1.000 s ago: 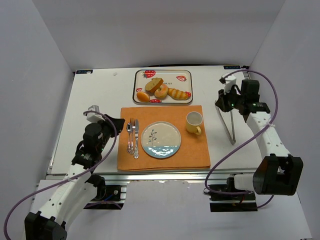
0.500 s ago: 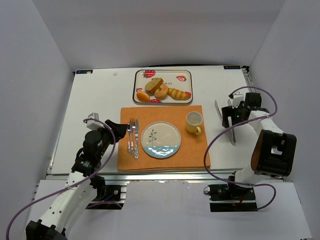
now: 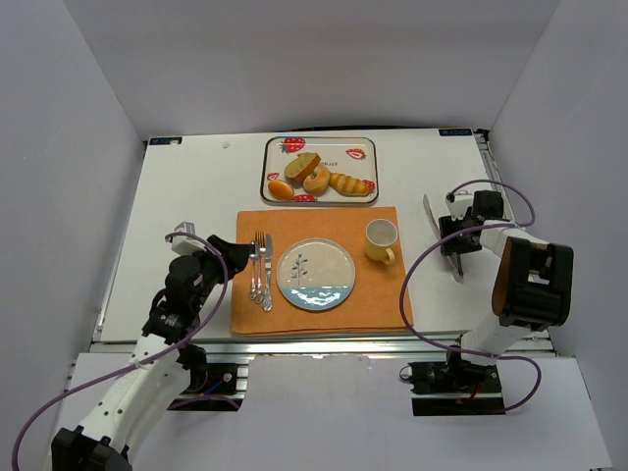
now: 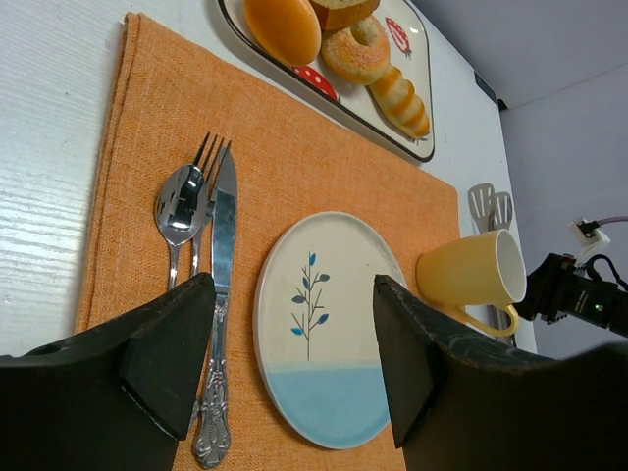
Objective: Place the bread
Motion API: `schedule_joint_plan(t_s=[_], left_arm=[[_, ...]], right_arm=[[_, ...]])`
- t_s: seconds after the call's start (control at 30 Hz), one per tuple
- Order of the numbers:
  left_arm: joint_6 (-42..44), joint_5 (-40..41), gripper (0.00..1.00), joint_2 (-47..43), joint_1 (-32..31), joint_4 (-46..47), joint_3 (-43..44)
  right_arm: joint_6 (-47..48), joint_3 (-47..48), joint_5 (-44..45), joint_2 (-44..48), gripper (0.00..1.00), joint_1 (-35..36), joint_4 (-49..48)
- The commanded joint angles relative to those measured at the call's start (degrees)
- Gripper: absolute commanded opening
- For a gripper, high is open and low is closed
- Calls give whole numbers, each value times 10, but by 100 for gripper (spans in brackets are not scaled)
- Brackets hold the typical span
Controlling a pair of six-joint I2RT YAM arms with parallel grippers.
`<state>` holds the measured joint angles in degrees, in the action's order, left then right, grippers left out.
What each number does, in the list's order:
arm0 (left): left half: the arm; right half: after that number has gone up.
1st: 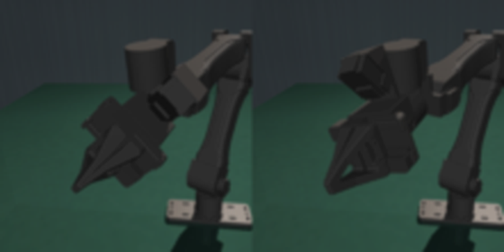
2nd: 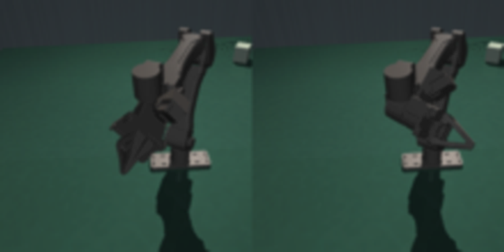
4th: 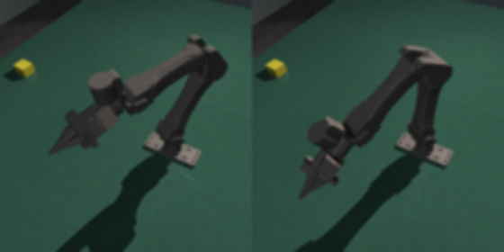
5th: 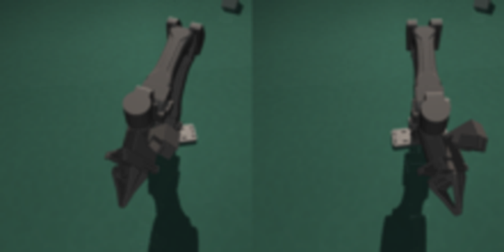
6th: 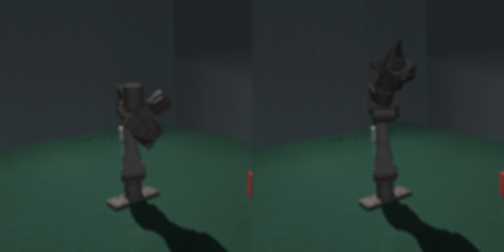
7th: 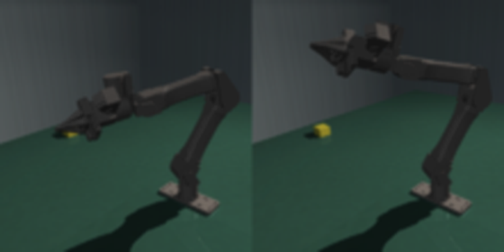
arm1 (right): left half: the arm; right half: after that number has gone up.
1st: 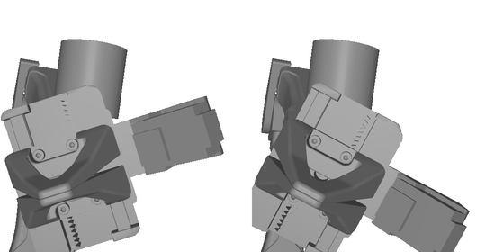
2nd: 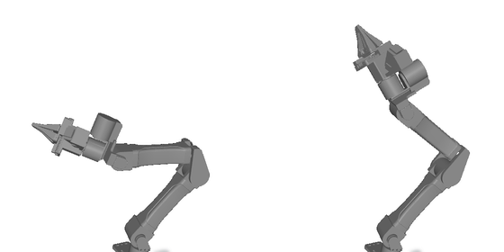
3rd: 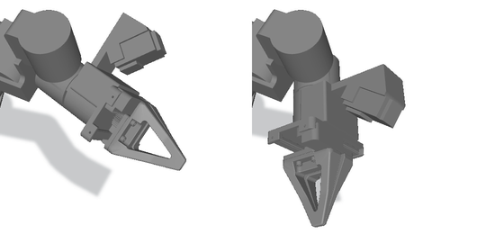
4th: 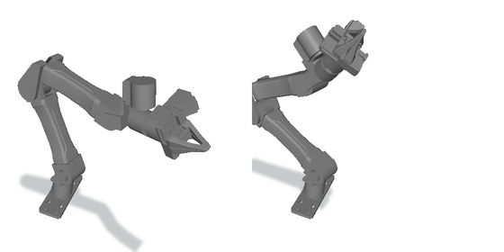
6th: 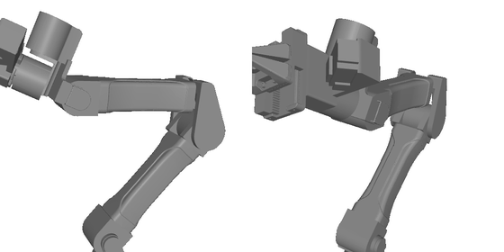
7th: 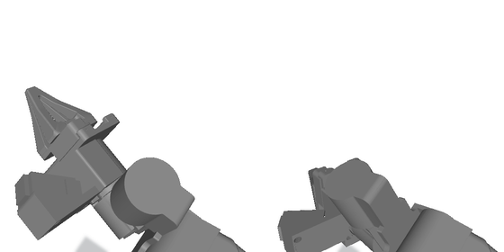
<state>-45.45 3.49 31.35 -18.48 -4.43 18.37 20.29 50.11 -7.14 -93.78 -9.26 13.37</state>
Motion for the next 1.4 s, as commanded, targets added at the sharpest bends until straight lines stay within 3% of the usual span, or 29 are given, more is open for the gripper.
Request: schedule_joint_plan(t_s=[0.0, 0.13, 0.27, 0.33, 0.57, 0.7, 1.03, 1.37], left_arm=[[1, 3, 75, 5, 0, 4, 3], [0, 6, 75, 3, 0, 5, 2], [-2, 6, 75, 0, 0, 0, 3], [-2, 6, 75, -2, 0, -1, 3], [-10, 3, 75, 3, 0, 9, 4], [-10, 6, 75, -1, 0, 1, 12], [-8, 15, 75, -7, 0, -13, 19], [-11, 15, 75, -2, 0, 0, 7]], right_arm=[[-3, -11, 2, -18, 56, 2, -12], [5, -13, -13, -13, 26, 1, 0], [37, 28, -42, 24, 17, 1, 18], [51, 58, -76, 51, 19, 4, 37], [131, 207, -139, 66, 44, 73, 96], [182, 273, -142, 41, 45, 143, 114], [230, 396, -111, -55, 42, 215, 165], [274, 409, -65, -94, 44, 235, 204]])
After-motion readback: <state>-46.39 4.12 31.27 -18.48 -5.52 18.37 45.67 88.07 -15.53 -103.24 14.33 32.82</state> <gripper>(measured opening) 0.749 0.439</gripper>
